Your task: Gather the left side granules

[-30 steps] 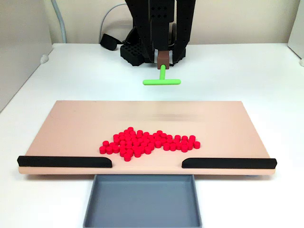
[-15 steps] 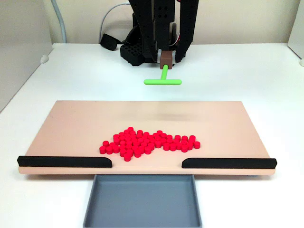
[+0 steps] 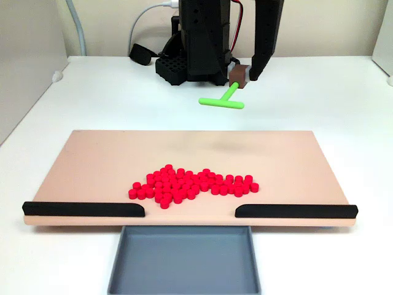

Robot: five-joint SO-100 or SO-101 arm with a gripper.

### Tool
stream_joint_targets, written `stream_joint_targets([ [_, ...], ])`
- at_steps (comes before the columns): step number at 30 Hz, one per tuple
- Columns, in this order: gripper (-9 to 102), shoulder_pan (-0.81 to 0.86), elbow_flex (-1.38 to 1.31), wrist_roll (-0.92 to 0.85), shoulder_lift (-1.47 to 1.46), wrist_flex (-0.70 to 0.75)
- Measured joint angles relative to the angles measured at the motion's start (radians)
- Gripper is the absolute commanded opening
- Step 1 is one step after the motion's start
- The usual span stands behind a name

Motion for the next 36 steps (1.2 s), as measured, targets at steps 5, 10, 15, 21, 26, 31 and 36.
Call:
stream_joint_targets([
  [5, 0, -0.009, 0.000, 0.141, -0.011, 0.000],
  [10, 0, -0.046, 0.000, 0.290, -0.012, 0.000],
  [15, 0, -0.100, -0.012, 0.446, -0.043, 0.000],
  [21, 0, -0.129, -0.129, 0.640, -0.126, 0.000],
  [26, 0, -0.146, -0.202, 0.782, -0.196, 0.000],
  [31, 0, -0.153, -0.293, 0.897, -0.299, 0.003],
  [36, 0, -0.161, -0.360, 0.986, -0.353, 0.006],
])
